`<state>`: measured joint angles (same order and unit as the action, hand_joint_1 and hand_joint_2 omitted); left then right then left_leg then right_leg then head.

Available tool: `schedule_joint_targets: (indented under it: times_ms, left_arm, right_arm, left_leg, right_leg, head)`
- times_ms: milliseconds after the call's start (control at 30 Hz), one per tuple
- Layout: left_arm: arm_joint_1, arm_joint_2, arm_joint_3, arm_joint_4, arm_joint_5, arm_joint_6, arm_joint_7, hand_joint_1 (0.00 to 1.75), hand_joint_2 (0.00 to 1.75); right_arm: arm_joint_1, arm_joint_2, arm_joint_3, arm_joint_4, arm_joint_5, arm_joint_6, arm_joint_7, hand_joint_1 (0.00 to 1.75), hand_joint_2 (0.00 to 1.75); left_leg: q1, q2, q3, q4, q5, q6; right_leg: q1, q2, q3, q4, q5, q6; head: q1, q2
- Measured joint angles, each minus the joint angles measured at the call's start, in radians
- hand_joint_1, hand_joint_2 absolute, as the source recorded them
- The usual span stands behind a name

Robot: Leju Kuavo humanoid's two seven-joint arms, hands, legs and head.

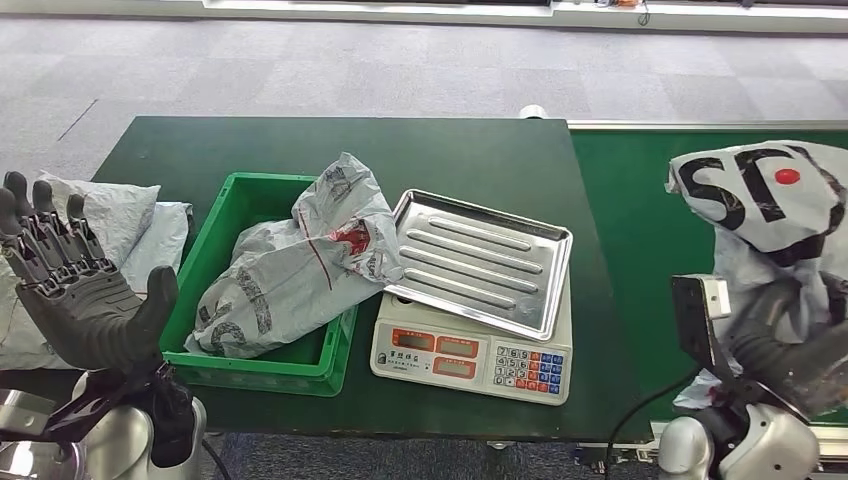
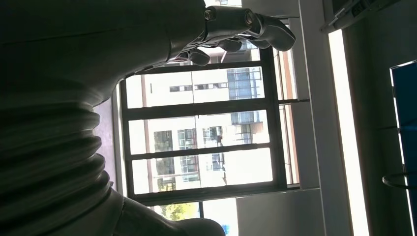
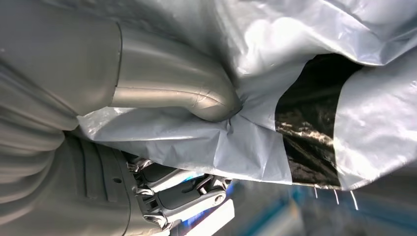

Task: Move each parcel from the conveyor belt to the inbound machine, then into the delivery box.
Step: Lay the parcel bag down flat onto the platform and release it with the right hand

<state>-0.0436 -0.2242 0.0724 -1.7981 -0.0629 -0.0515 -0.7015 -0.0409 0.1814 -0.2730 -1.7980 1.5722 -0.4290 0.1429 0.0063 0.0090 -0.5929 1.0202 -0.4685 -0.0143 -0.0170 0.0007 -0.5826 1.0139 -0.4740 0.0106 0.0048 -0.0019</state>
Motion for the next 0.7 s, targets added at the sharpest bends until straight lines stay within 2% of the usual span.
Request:
schedule_joint_targets:
  times_ms: [33, 100, 200, 267, 400, 700]
  left_arm:
    - [-0.010, 0.001, 0.000, 0.004, 0.002, -0.006, 0.000, 0.00, 1.75]
    - [-0.033, 0.003, -0.003, 0.019, 0.006, -0.016, 0.000, 0.00, 1.75]
    - [-0.058, 0.005, -0.011, 0.043, 0.011, -0.021, 0.001, 0.00, 1.75]
    - [-0.066, 0.008, -0.016, 0.054, 0.017, -0.023, 0.001, 0.00, 1.75]
    - [-0.075, 0.019, -0.031, 0.077, 0.030, -0.025, 0.001, 0.00, 1.75]
    - [-0.083, 0.039, -0.049, 0.099, 0.037, -0.018, 0.001, 0.00, 1.75]
  right_arm:
    - [-0.022, -0.033, 0.089, 0.026, 0.000, 0.040, 0.076, 1.75, 1.75]
    - [-0.078, -0.087, 0.274, 0.101, 0.001, 0.078, 0.162, 1.75, 1.75]
    - [-0.142, -0.121, 0.487, 0.224, 0.002, 0.081, 0.181, 1.75, 1.75]
    - [-0.171, -0.130, 0.578, 0.296, 0.001, 0.070, 0.180, 1.75, 1.75]
    - [-0.184, -0.139, 0.655, 0.391, 0.000, 0.040, 0.159, 1.75, 1.75]
    - [-0.186, -0.143, 0.675, 0.459, -0.001, 0.042, 0.127, 1.75, 1.75]
  left_leg:
    - [0.000, 0.001, 0.000, 0.000, 0.000, 0.000]
    - [0.000, 0.003, 0.005, 0.000, 0.002, -0.001]
    - [0.001, 0.001, 0.006, 0.000, 0.005, -0.001]
    - [0.001, -0.001, 0.006, 0.000, 0.006, -0.002]
    - [0.002, -0.002, 0.004, 0.000, 0.006, -0.002]
    - [0.001, -0.002, 0.004, 0.000, 0.005, -0.001]
  right_leg:
    - [0.000, 0.001, -0.001, 0.000, 0.000, 0.000]
    - [0.000, 0.003, -0.002, 0.000, 0.002, -0.001]
    - [0.002, 0.002, -0.003, 0.000, 0.004, -0.002]
    - [0.002, 0.000, -0.003, 0.000, 0.004, -0.002]
    - [0.002, -0.001, -0.003, 0.000, 0.004, -0.002]
    - [0.002, 0.000, -0.004, 0.000, 0.004, -0.002]
  head:
    - [0.000, 0.000]
    - [0.000, 0.000]
    - [0.000, 0.000]
    - [0.000, 0.000]
    - [0.000, 0.000]
    - [0.000, 0.000]
